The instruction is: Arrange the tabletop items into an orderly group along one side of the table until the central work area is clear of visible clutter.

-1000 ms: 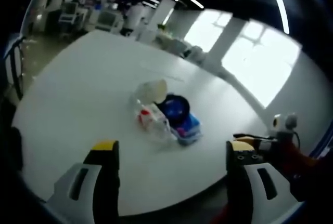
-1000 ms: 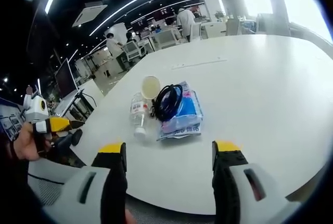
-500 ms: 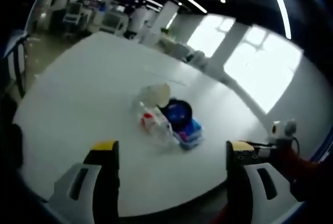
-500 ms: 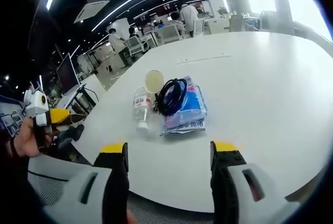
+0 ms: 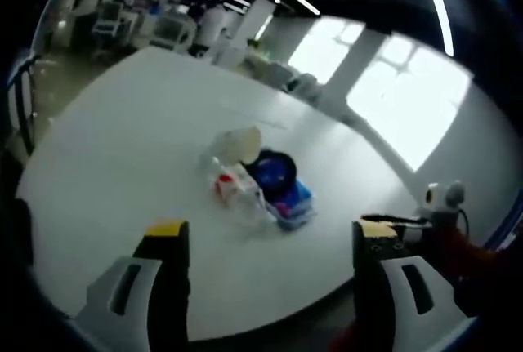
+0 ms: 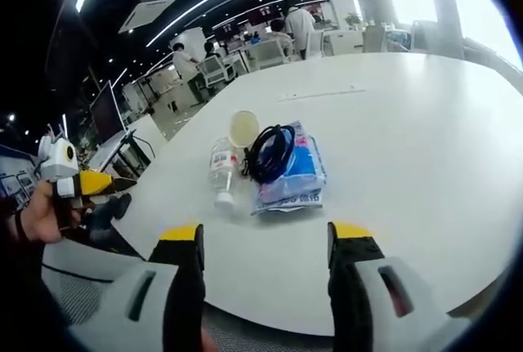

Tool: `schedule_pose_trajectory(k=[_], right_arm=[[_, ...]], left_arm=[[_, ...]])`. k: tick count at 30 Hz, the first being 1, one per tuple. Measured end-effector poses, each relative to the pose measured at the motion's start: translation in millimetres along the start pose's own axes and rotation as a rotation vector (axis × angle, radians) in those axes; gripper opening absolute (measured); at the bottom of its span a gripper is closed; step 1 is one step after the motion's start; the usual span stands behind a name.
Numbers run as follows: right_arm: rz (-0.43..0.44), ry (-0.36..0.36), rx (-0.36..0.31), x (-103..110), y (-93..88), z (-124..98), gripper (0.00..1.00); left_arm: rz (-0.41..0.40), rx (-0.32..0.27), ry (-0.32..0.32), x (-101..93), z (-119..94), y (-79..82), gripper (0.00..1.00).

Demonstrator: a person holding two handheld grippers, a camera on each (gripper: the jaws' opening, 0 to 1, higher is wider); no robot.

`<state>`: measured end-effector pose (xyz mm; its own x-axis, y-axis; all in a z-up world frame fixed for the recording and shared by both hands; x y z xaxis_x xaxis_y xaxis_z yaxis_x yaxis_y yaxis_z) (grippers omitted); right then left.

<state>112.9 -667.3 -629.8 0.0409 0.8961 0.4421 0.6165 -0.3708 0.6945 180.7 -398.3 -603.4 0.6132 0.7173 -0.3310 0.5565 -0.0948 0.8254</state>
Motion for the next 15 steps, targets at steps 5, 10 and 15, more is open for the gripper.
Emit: schedule_pose_trajectory(k=[5, 10, 15], right_arm=[[0.005, -0.003, 0.001, -1, -0.1, 0, 0.61], [0.007, -0.003, 0.001, -3, -0.3, 0, 0.61], [0.012, 0.008, 0.013, -2, -2.6, 2, 0.61]], left_arm=[[-0.058, -0.038, -0.012, 3.5, -1, 5.5, 0.79], [-0.059, -0.06, 0.011, 17.9, -1, 17.1, 0.79], [-0.036, -0.079, 0.013, 21.7, 5, 32.7, 0.79]])
Point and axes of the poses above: the point that each gripper's makers call its tool centre point, and the gripper's own axes: z roughly forward along the fingers, x roughly to its left, y roughly out of its top, the point moved 6 cm from there along -z, roughly backward along the fingers, and after that the axes turned 12 degrees about z, right-handed, at the moved point
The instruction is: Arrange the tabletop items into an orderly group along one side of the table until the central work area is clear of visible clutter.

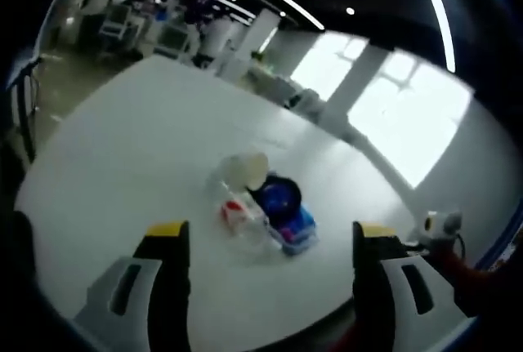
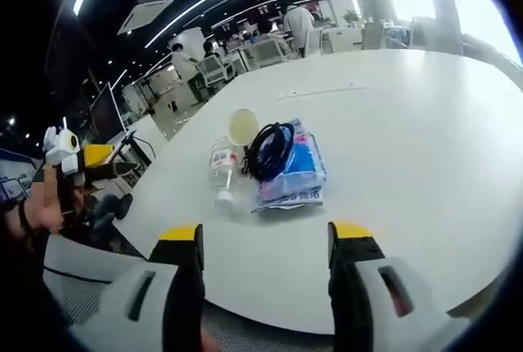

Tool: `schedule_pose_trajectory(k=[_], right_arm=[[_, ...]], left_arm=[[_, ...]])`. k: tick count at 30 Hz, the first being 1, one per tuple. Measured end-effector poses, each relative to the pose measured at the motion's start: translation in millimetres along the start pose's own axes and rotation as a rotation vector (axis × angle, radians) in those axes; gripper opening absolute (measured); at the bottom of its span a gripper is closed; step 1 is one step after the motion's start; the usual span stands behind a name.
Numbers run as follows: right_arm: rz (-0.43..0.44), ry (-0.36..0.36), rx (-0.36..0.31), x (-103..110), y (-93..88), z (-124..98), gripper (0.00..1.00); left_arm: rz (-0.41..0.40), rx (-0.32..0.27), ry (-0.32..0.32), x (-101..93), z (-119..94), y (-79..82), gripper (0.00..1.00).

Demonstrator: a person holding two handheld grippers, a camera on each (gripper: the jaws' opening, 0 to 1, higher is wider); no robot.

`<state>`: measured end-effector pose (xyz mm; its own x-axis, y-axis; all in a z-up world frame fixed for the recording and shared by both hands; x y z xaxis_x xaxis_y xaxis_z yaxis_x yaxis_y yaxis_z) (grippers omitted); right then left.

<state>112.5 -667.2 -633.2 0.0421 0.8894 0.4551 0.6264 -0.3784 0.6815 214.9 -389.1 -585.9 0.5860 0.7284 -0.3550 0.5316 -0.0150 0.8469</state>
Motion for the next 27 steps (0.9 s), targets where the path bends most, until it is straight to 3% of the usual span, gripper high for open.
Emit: schedule_pose_trajectory(k=[14, 27], right_arm=[[-0.002, 0.011, 0.02, 1, -2.9, 2, 0.61], [0.0, 0.016, 0.039, 2, -6.7, 4, 0.61]], left_arm=[[0.053, 0.022, -0.022, -2.8, 23, 11.6, 0.78], [0.056, 0.033, -0.018, 1.7, 19, 15.0, 0.78]])
Point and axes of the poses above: the point that each gripper's makers call its tool centre point, and the gripper's own axes: z roughly forward along the fingers, x roughly to its left, y roughly out of its top, the point moved 6 cm from there along -z, roughly backward along the fingers, and after that the axes turned 12 degrees about z, right-handed, at the moved point
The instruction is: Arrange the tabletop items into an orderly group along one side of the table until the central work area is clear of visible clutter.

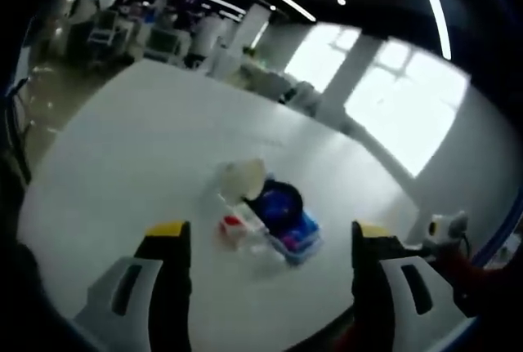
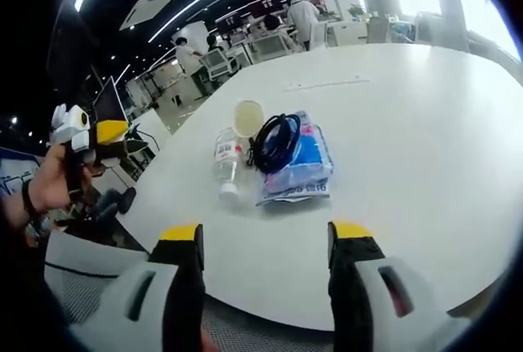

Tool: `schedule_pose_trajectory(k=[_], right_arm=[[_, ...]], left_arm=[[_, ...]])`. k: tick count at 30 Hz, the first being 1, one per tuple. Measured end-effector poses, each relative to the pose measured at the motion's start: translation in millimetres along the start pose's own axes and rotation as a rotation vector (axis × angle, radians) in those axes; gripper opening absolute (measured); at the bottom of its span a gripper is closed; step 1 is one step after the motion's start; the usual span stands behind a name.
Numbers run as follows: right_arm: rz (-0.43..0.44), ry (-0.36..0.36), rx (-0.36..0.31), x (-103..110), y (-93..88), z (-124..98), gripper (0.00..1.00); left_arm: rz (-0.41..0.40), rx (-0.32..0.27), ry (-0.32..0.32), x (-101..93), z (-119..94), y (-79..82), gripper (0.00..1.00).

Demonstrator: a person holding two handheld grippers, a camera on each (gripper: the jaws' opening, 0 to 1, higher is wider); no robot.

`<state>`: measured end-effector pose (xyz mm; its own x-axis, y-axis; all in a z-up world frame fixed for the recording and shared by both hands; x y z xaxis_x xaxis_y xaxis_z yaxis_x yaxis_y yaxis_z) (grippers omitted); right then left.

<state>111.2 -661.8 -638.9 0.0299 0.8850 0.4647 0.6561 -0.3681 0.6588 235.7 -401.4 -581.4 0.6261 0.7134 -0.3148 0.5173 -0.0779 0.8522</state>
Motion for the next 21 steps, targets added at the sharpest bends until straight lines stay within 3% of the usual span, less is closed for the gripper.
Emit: schedule_pose_trajectory(k=[10, 21], right_arm=[[0.011, -0.003, -0.014, -1, 1.1, -2, 0.6], [0.024, -0.005, -0.029, -1, 3.4, -4, 0.6]], left_arm=[[0.044, 0.024, 0.029, 11.1, -5, -1.6, 0.78], [0.092, 0.016, 0.004, 8.4, 12, 24.4, 0.76]])
Point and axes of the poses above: the point that each gripper's makers call its tool centre point, and the gripper's own axes: z roughly forward along the fingers, x roughly to its left, y roughly out of its top, the point moved 6 cm from there along -z, roughly backward along the fingers, and after that the axes turned 12 degrees about z, right-handed, at the moved point
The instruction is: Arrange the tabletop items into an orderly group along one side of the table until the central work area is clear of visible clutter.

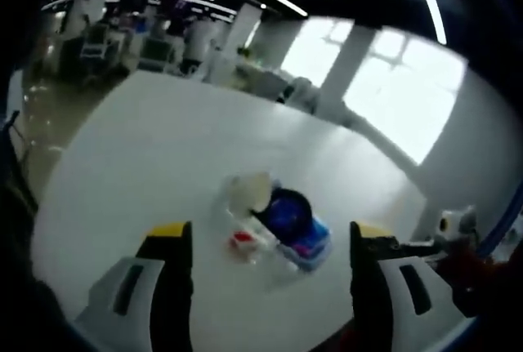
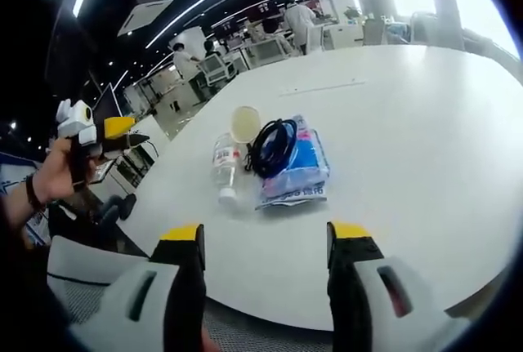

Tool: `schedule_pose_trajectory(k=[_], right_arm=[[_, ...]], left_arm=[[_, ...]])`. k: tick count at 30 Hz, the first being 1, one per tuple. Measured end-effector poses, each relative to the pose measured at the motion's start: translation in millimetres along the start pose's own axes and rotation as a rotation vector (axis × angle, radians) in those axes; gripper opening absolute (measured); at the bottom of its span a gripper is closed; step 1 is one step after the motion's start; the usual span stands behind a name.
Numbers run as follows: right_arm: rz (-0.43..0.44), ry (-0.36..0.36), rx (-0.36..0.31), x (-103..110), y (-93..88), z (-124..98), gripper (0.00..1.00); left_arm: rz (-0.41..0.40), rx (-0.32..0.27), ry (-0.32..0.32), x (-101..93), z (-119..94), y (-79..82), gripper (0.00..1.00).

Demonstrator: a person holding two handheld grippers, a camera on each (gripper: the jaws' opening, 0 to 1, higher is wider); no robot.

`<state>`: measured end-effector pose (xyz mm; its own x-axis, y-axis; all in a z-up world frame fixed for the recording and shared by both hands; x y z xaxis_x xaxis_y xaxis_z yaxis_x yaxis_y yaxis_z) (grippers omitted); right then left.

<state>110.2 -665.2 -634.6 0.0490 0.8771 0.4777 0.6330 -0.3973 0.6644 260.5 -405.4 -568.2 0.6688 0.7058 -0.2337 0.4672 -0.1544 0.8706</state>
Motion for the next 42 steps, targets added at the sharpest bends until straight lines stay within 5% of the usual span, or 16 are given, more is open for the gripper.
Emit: schedule_pose_trajectory(k=[12, 22, 28, 42], right_arm=[[0.033, -0.004, -0.028, -4, 4.9, -3, 0.59], [0.069, -0.006, -0.055, -6, 7.7, -7, 0.59], [0.059, 0.001, -0.052, -5, 7.9, -7, 0.59], [0.105, -0.004, -0.06, -8, 7.2, -7, 0.59]], left_arm=[[0.144, 0.078, -0.028, -1.6, 38, 22.0, 0.76], [0.152, 0.133, -0.021, 4.7, 72, 31.8, 0.74], [0.2, 0.198, -0.01, 3.9, 95, 25.1, 0.73], [0.175, 0.284, 0.027, 5.3, 138, 4.8, 0.69]])
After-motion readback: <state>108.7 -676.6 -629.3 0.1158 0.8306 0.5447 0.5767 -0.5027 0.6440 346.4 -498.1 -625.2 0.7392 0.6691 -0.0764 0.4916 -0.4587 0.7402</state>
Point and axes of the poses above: the point that each gripper's makers call its tool centre point, and the gripper's own axes: z roughly forward along the fingers, x roughly to its left, y roughly out of its top, the point moved 6 cm from there along -z, roughly backward along the fingers, and after that the axes turned 12 degrees about z, right-handed, at the moved point
